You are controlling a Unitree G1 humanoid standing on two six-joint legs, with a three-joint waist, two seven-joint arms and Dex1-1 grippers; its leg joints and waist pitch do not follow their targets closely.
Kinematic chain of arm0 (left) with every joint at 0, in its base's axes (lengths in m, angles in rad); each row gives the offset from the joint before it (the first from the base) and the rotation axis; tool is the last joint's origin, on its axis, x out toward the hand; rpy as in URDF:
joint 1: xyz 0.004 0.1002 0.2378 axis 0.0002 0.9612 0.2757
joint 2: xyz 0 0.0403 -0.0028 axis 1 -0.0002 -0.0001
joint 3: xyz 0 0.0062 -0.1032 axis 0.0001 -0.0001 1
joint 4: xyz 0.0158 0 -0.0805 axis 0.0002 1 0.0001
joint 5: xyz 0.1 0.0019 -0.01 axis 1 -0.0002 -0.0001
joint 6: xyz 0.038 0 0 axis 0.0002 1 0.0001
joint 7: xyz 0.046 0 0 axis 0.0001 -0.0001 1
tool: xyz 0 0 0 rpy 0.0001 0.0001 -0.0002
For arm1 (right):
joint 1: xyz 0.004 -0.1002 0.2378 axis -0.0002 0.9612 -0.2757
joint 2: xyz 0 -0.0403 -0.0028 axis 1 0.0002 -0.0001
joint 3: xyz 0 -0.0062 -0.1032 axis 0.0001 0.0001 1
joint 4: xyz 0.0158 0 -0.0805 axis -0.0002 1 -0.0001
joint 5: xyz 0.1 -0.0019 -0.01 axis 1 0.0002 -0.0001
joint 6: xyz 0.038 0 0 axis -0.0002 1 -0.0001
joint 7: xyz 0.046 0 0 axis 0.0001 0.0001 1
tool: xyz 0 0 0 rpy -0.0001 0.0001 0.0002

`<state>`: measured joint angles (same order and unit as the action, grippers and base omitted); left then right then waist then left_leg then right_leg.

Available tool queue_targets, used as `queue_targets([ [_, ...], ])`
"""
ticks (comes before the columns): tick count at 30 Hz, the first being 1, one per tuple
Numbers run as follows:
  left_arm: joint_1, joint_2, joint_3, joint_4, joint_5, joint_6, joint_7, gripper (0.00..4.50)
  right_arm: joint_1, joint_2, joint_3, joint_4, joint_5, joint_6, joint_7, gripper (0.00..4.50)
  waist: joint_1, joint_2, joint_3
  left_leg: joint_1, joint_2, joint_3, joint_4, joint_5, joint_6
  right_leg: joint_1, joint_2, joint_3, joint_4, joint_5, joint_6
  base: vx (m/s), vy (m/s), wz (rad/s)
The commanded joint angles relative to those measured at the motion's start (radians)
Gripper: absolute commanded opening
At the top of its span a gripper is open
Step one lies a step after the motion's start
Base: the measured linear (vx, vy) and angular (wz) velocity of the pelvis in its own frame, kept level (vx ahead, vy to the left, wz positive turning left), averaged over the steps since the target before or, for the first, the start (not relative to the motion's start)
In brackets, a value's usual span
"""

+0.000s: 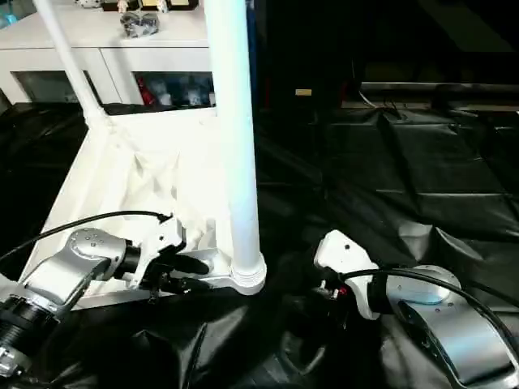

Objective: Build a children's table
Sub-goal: Rotate leg to tighten

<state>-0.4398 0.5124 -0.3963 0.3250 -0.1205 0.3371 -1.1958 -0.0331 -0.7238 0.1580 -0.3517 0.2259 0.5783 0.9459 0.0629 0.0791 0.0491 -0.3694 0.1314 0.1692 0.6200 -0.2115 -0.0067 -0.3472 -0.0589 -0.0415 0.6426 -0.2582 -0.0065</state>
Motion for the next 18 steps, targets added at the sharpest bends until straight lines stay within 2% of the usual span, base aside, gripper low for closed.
queue_targets([
  [1, 0.000, 0.019, 0.006, 0.011, 0.009, 0.014, -0.001, 1.49, -0.013, -0.007, 0.007, -0.027, 0.009, 0.002, 0.001, 3.70, 0.004, -0.009, -0.042, 0.013, 0.106, -0.053, -0.091, -0.229, 0.029, 0.021, -0.113, 0.062, -0.097, -0.161, -0.258, 0.000, 0.000, 0.00],
  [2, 0.002, 0.021, 0.007, 0.008, 0.006, 0.016, -0.005, 1.49, -0.014, -0.005, 0.008, -0.027, 0.011, 0.005, 0.002, 3.70, 0.003, -0.009, -0.042, 0.013, 0.106, -0.053, -0.091, -0.231, 0.027, 0.021, -0.114, 0.063, -0.097, -0.162, -0.258, 0.000, 0.000, 0.00],
  [3, 0.007, 0.024, 0.008, 0.004, 0.003, 0.021, -0.008, 1.32, -0.014, -0.002, 0.010, -0.028, 0.013, 0.007, 0.001, 3.70, 0.002, -0.015, -0.041, 0.011, 0.106, -0.053, -0.093, -0.231, 0.028, 0.022, -0.113, 0.063, -0.097, -0.163, -0.256, 0.000, 0.000, 0.00],
  [5, 0.016, 0.031, 0.008, -0.002, 0.003, 0.024, -0.012, 1.20, -0.015, 0.000, 0.012, -0.029, 0.013, 0.009, -0.001, 3.70, 0.001, -0.013, -0.041, 0.010, 0.106, -0.054, -0.092, -0.227, 0.030, 0.022, -0.116, 0.064, -0.098, -0.171, -0.253, 0.000, 0.000, 0.00],
  [6, 0.021, 0.034, 0.007, -0.005, 0.004, 0.025, -0.013, 1.10, -0.016, 0.001, 0.013, -0.028, 0.012, 0.010, -0.001, 3.88, 0.000, -0.017, -0.040, 0.009, 0.105, -0.053, -0.093, -0.225, 0.032, 0.021, -0.114, 0.063, -0.098, -0.174, -0.252, 0.000, 0.000, 0.00],
  [12, 0.057, 0.048, 0.019, -0.036, -0.006, 0.052, -0.016, 0.65, -0.027, 0.011, 0.015, -0.025, 0.034, 0.025, 0.006, 4.26, -0.001, -0.014, -0.040, 0.008, 0.105, -0.053, -0.094, -0.212, 0.039, 0.020, -0.115, 0.063, -0.098, -0.176, -0.250, 0.000, 0.000, 0.00],
  [14, 0.078, 0.045, 0.043, -0.056, -0.027, 0.069, -0.003, 0.46, -0.036, 0.025, 0.015, -0.022, 0.049, 0.032, 0.003, 4.46, -0.001, -0.016, -0.041, 0.010, 0.105, -0.053, -0.093, -0.208, 0.038, 0.020, -0.115, 0.062, -0.097, -0.169, -0.253, 0.000, 0.000, 0.00],
  [17, 0.113, 0.032, 0.072, -0.100, -0.054, 0.103, 0.030, 0.21, -0.048, 0.057, 0.016, -0.003, 0.063, 0.023, -0.003, 4.50, -0.004, -0.016, -0.040, 0.006, 0.105, -0.053, -0.094, -0.201, 0.044, 0.019, -0.115, 0.062, -0.097, -0.157, -0.259, 0.000, 0.000, 0.00],
  [18, 0.124, 0.023, 0.079, -0.113, -0.057, 0.104, 0.048, 0.11, -0.056, 0.075, 0.022, 0.011, 0.055, 0.013, -0.016, 4.50, -0.003, -0.019, -0.040, 0.010, 0.105, -0.051, -0.095, -0.201, 0.046, 0.017, -0.113, 0.062, -0.100, -0.166, -0.254, 0.000, 0.000, 0.00],
])
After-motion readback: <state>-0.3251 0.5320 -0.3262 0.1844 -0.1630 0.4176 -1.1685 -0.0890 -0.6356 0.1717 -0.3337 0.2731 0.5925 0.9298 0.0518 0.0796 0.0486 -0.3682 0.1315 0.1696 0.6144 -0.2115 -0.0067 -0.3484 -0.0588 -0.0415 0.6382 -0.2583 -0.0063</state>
